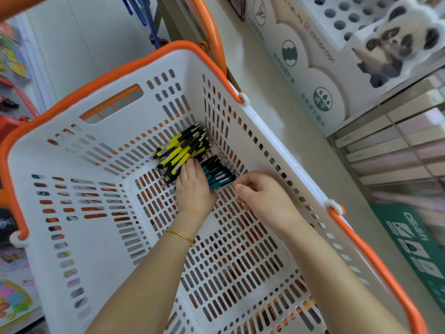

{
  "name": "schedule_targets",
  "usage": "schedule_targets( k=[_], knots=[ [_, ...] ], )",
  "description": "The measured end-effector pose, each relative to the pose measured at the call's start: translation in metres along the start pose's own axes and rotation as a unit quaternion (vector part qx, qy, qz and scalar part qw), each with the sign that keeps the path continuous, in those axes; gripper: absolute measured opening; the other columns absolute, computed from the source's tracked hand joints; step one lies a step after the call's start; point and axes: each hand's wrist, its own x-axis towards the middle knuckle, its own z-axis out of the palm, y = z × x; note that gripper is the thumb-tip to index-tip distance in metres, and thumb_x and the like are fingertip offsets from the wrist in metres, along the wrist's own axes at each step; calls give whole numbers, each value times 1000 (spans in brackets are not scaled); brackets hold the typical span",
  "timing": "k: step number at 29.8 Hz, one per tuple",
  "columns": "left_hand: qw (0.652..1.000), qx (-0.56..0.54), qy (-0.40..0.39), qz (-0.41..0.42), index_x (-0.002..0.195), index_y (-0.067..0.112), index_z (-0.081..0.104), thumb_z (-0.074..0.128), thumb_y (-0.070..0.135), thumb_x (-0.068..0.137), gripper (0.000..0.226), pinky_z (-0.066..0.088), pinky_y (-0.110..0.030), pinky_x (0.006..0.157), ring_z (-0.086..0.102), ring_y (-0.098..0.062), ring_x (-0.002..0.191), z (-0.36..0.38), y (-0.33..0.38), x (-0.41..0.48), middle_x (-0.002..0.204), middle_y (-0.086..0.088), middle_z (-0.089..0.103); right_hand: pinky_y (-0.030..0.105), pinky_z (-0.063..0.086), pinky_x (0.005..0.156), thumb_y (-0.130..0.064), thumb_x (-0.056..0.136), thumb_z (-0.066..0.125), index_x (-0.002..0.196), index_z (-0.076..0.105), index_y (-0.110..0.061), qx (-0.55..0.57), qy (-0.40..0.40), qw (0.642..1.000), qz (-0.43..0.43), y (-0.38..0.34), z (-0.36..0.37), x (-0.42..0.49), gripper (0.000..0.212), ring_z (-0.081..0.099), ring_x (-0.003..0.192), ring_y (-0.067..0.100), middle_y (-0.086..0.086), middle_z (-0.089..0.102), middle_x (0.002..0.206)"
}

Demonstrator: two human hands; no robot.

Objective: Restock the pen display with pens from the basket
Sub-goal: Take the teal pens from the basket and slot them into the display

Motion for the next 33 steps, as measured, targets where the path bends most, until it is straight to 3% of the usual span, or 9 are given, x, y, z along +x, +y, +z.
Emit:
schedule_targets(
  k=[10, 18, 25, 28, 33],
  knots=[
    [1000, -14, -6, -14, 150, 3, 20, 75, 25, 75, 95, 19, -40, 117, 21, -29, 143, 1, 0, 6, 154, -12, 24, 14, 44, 57, -20, 97, 50, 98, 61, -20, -5, 1, 1000, -6, -2, -1, -1, 11, 53, 66, 5, -5, 61, 82],
    [999, 27, -6, -19, 139, 7, 34, 78, 29, 72, 83, 31, -38, 103, 35, -29, 126, -5, 1, 24, 135, -12, 38, 14, 44, 59, -21, 97, 49, 96, 60, -21, -15, -2, 1000, -9, -3, -3, -2, 11, 54, 68, 5, -4, 62, 84],
    [1000, 18, 15, -3, 130, -1, 44, 78, 18, 71, 70, 34, -41, 100, 40, -37, 119, -1, -2, 22, 128, -20, 44, 7, 41, 51, -22, 96, 49, 91, 58, -24, -14, -2, 1000, -10, -3, -2, -2, 10, 53, 66, 5, -4, 62, 83],
    [998, 27, 44, 24, 129, -7, 49, 85, 15, 63, 79, 42, -47, 97, 50, -41, 113, 7, -4, 14, 123, -24, 51, 11, 43, 54, -22, 96, 50, 94, 60, -23, -8, 0, 1000, -6, -3, -2, -2, 10, 53, 66, 6, -3, 63, 84],
    [996, 28, 81, 29, 119, -7, 56, 82, 4, 59, 66, 48, -48, 90, 55, -40, 102, 13, -2, 10, 112, -23, 57, 12, 42, 55, -21, 96, 50, 95, 60, -21, -3, 1, 1000, -1, -2, -1, -1, 10, 53, 67, 4, -5, 62, 84]
  ],
)
